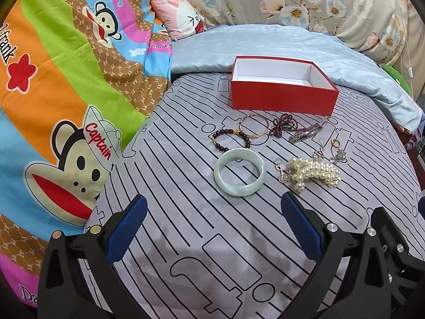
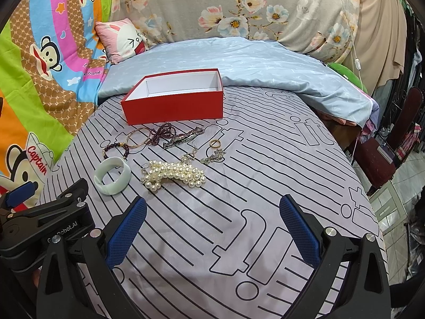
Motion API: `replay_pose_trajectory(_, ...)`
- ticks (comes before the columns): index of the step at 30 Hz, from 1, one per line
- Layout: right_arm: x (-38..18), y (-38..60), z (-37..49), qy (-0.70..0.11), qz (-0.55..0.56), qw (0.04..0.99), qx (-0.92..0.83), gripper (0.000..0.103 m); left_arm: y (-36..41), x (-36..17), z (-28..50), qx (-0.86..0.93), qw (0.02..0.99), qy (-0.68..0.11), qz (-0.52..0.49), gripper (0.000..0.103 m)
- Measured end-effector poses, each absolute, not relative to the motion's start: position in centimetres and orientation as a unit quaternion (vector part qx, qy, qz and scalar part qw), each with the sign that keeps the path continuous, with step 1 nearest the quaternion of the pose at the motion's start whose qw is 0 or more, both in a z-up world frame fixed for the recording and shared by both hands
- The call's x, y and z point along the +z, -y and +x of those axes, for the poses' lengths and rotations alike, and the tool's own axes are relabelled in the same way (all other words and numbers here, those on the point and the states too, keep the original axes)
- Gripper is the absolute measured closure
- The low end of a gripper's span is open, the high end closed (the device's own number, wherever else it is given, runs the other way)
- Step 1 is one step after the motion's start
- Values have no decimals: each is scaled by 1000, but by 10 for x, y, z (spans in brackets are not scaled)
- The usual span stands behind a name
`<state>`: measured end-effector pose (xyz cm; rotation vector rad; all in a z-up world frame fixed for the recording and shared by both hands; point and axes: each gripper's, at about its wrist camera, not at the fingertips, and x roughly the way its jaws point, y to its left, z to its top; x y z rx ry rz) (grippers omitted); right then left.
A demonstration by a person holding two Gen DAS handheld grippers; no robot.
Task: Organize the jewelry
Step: 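Grasp the jade bangle with the left tool while the right tool grasps the pearl bracelet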
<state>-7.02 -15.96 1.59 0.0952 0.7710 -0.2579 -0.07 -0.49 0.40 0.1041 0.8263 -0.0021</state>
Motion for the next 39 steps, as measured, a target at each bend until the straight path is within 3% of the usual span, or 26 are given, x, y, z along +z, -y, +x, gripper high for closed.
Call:
replay_pose_trajectory(25,-26,168,-20,-410,40,909,-61,5,-13,-37,41,3,894,-447,24,5)
replay_pose_trajectory(34,-49,171,17,-434,15,901,-23,13,-7,-59,78,4,885,-465,33,6)
replay_pose_trajectory(39,-54,170,29,-439,-1,899,12,18,-5,-67,91,-9,879,-476,29,22)
